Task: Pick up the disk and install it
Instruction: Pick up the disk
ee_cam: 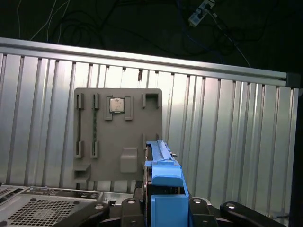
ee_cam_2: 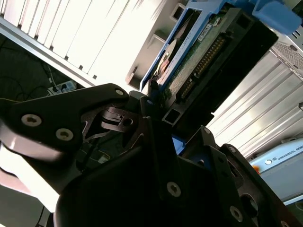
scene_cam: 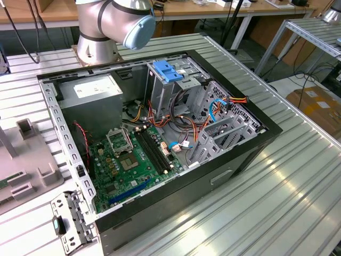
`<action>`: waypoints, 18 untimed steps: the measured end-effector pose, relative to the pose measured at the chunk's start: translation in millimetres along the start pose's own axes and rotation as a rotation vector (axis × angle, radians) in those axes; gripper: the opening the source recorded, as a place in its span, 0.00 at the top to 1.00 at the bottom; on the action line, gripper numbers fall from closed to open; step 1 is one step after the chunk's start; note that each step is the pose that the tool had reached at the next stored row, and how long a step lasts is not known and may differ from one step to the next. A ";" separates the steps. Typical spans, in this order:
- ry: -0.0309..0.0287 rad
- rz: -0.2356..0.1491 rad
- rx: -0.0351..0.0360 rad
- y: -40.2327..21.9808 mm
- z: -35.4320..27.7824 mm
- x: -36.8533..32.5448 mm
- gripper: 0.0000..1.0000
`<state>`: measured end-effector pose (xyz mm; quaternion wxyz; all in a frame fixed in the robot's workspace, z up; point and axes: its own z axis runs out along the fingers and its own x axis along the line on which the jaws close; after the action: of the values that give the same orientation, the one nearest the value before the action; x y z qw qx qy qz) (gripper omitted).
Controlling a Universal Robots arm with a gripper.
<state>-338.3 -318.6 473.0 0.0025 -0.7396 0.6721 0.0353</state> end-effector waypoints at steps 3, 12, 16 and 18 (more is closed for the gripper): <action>0.0000 0.000 0.0000 -4.5 -0.2 0.4 0.63; 0.0000 0.000 0.0000 -20.2 -1.0 1.9 0.63; 0.0000 0.000 0.0000 -31.3 -1.5 3.0 0.63; 0.0000 0.000 -0.0001 -35.9 -1.8 3.4 0.63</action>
<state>-302.2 -318.6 473.0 0.0024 -0.7396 0.6721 0.0353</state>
